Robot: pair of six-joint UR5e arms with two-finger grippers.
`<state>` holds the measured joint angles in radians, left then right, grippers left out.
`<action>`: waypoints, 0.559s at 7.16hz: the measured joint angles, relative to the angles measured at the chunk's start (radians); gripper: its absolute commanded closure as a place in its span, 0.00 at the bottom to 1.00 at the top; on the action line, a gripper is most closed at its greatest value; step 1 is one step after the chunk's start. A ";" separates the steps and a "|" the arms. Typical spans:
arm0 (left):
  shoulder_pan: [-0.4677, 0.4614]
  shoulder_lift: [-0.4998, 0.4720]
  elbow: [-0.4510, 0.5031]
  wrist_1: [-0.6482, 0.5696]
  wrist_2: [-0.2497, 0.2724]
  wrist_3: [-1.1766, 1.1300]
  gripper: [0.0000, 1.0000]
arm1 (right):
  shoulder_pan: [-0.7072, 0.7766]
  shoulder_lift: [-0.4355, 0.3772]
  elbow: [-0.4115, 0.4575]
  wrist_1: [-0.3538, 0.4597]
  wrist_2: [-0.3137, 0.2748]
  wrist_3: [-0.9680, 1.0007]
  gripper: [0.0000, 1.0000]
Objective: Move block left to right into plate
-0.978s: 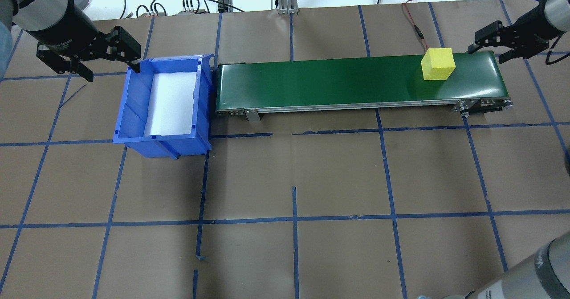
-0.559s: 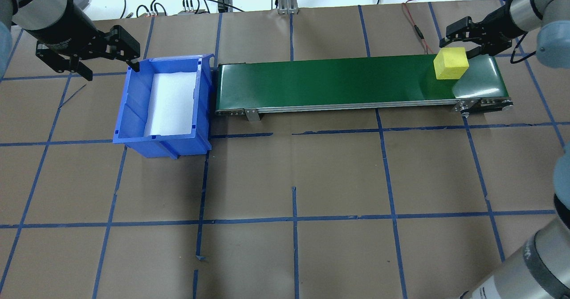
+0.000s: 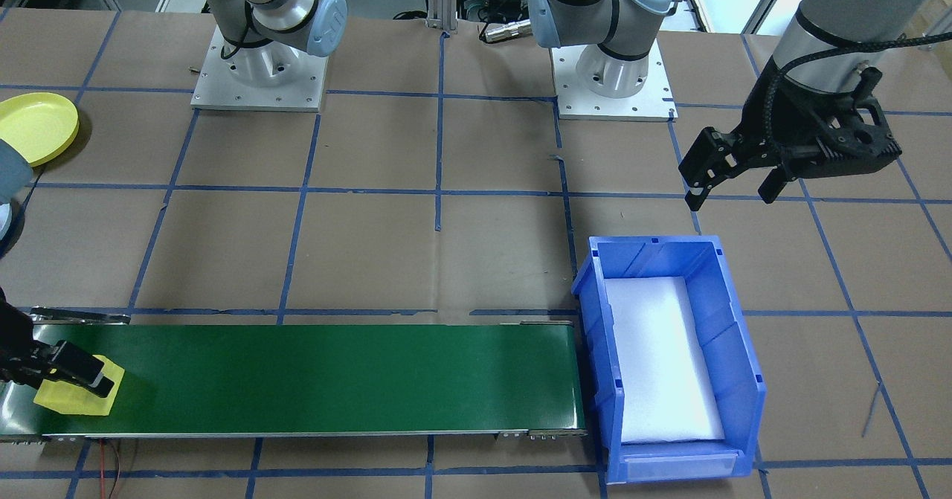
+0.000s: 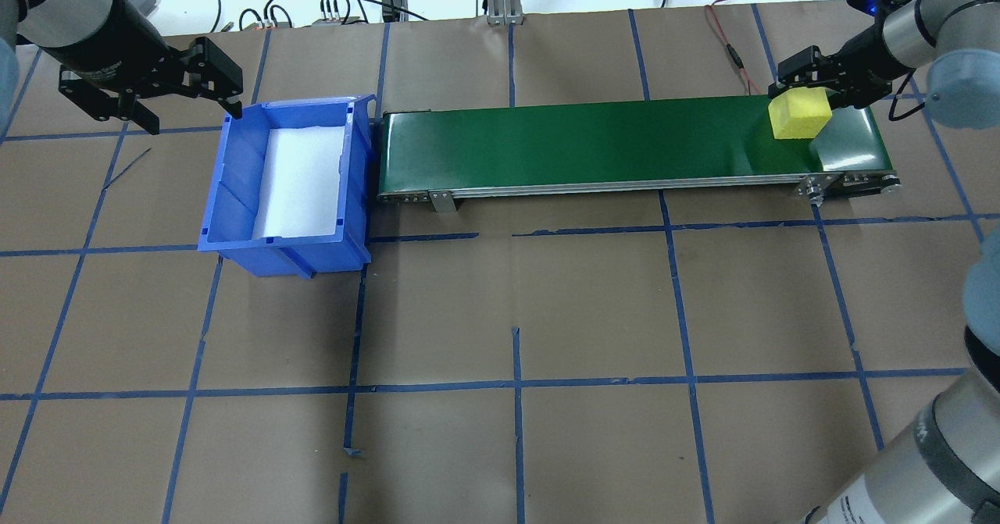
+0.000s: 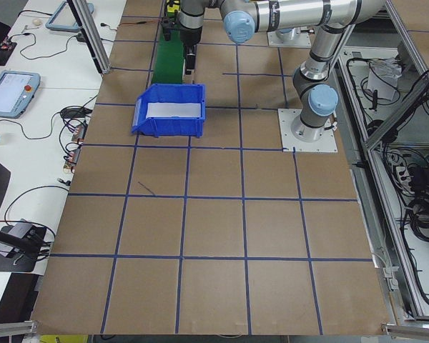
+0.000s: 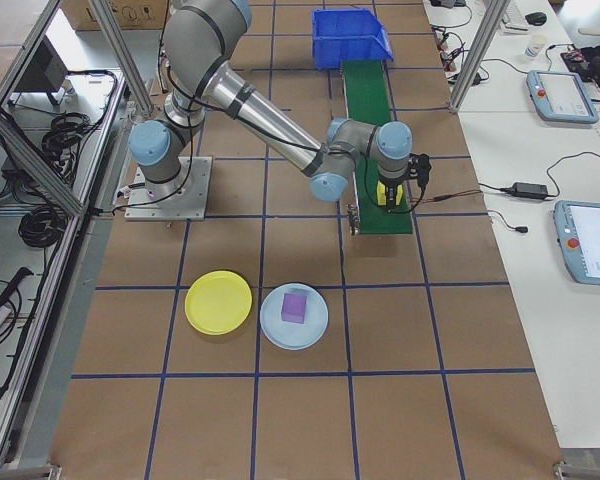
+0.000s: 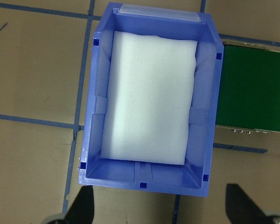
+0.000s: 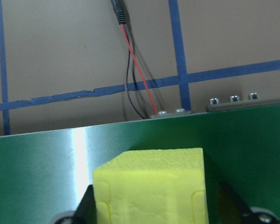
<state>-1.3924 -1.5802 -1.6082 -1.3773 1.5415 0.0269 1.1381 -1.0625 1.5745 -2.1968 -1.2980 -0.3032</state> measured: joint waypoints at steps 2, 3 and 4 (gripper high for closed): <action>0.001 -0.016 -0.003 0.006 0.000 0.002 0.00 | -0.003 -0.017 0.001 -0.001 -0.118 -0.088 0.73; 0.001 -0.024 -0.006 0.010 0.000 0.002 0.00 | -0.013 -0.052 0.019 0.023 -0.147 -0.156 0.73; 0.003 -0.027 -0.006 0.012 0.000 0.002 0.00 | -0.041 -0.122 0.062 0.072 -0.163 -0.224 0.73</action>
<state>-1.3898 -1.6075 -1.6142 -1.3650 1.5410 0.0288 1.0970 -1.1844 1.6367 -2.1245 -1.4607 -0.5275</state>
